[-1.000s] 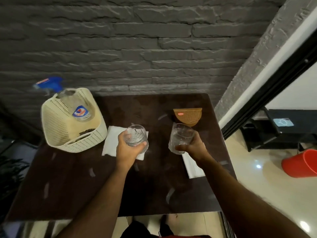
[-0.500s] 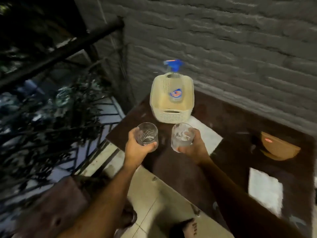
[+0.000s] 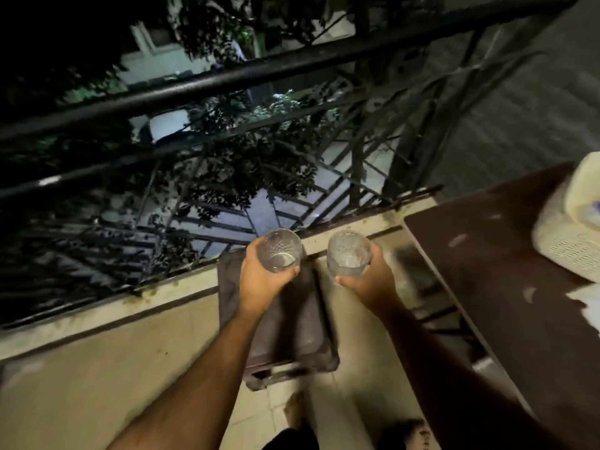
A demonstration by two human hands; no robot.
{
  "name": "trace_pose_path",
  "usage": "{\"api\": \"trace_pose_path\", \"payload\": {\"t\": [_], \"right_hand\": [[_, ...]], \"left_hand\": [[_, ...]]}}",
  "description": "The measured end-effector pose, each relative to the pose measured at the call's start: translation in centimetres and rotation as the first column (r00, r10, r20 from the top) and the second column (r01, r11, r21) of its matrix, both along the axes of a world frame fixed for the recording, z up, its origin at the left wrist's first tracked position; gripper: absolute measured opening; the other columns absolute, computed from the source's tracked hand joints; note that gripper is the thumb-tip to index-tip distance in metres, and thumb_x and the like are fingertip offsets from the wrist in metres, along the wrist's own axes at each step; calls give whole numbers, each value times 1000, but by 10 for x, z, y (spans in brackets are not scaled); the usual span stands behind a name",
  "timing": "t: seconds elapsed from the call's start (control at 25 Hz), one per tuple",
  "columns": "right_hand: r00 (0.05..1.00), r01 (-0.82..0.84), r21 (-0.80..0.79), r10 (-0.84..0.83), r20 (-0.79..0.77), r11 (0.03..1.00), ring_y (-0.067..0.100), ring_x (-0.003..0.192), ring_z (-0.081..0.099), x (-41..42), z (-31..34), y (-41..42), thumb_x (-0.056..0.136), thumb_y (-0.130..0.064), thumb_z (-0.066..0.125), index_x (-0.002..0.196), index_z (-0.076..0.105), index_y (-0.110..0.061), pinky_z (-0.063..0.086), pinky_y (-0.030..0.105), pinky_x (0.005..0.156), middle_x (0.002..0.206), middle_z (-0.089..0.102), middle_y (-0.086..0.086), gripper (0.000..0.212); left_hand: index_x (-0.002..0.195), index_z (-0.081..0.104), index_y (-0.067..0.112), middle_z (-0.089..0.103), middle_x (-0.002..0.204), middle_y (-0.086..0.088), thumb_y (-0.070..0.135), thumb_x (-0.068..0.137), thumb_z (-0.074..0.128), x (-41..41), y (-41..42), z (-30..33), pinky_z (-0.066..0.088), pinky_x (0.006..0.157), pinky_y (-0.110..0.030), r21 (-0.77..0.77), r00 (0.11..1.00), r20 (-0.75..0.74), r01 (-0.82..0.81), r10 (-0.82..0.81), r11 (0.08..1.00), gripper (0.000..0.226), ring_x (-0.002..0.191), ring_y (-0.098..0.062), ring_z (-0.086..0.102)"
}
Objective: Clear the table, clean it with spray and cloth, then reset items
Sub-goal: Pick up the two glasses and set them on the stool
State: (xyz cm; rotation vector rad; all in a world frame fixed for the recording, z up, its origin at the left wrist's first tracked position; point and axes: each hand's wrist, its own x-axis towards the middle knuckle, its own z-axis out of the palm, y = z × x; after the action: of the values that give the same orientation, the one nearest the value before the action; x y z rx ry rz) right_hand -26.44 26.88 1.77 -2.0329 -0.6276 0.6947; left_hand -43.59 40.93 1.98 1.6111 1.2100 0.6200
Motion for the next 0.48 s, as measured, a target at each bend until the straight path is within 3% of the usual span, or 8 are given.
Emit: {"api": "trace_pose_path", "payload": {"t": [0.08,0.24,0.36,0.48], "right_hand": [[999,-45,-65,46,13,997,25,111,60,-31,-24,33,60,-17,88,137,42,-20,40,24,86,120,64,4,89],[996,-70,-177,78,36,982,30,104,64,-71,-77,82,58,-34,81,127,40,-39,52,39,90,115,68,1,80],[989,-102,-194,120,82,976,30,113,59,-83,-123,113,58,-35,82,141,40,-24,49,38,95,130,60,6,94],[978,-115,-273,156,136,955,32,117,58,-84,-171,137,61,-42,82,145,37,-15,47,37,98,136,55,10,99]], "left_hand": [[127,41,25,60,120,2,25,53,92,-38,27,-19,47,96,-28,-27,997,-8,-75,75,997,90,108,-11,59],[127,40,25,62,117,0,23,51,93,-87,55,-68,49,93,-30,-120,981,-68,-191,184,974,92,102,-13,61],[118,40,38,65,112,4,45,39,87,-103,72,-125,53,91,-39,-143,966,-100,-251,238,957,93,99,-11,65],[117,40,37,66,109,7,50,37,86,-102,90,-174,53,91,-42,-158,954,-95,-296,284,942,93,99,-10,66]]}}
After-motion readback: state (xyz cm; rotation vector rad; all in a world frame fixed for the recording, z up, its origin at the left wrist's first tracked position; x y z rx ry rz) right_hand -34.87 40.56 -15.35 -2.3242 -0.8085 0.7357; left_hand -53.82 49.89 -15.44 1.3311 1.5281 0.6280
